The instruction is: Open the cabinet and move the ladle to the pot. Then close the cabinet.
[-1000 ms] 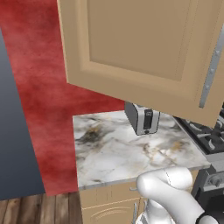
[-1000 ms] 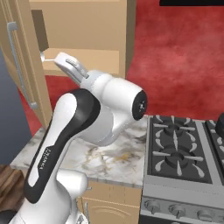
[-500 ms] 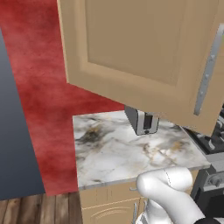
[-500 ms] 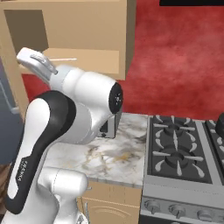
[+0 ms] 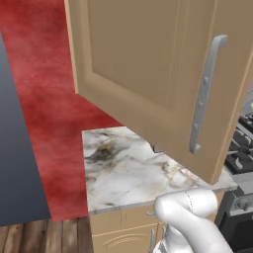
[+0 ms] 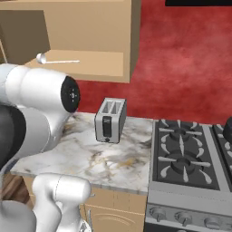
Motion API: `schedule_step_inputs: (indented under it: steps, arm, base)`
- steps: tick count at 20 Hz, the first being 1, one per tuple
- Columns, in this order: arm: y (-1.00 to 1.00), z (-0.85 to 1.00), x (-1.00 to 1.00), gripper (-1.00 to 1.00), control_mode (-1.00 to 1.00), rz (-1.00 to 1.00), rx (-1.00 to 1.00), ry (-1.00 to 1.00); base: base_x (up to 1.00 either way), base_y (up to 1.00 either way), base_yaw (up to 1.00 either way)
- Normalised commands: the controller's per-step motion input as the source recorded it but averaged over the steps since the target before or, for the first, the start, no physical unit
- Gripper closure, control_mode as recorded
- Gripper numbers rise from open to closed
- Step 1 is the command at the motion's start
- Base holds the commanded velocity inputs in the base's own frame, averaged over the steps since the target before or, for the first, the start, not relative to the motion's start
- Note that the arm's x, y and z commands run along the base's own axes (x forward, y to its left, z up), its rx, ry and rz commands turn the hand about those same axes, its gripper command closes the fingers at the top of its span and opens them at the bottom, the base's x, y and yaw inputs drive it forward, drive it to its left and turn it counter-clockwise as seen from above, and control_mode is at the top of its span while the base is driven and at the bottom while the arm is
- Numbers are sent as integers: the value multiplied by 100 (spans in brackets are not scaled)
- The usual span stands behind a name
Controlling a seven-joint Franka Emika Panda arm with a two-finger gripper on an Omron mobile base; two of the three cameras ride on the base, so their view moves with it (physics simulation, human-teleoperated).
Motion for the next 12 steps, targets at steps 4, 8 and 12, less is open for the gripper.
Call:
schedule_step_inputs:
  steps: [4, 8, 12]
  arm:
    - [96, 0, -45, -100, -100, 9, -2, -1]
    - [21, 7, 1, -100, -100, 2, -3, -5]
    - [-49, 9, 52, -100, -100, -1, -15, -8]
  base:
    - [0, 0, 0]
    - [0, 0, 0]
    - [0, 0, 0]
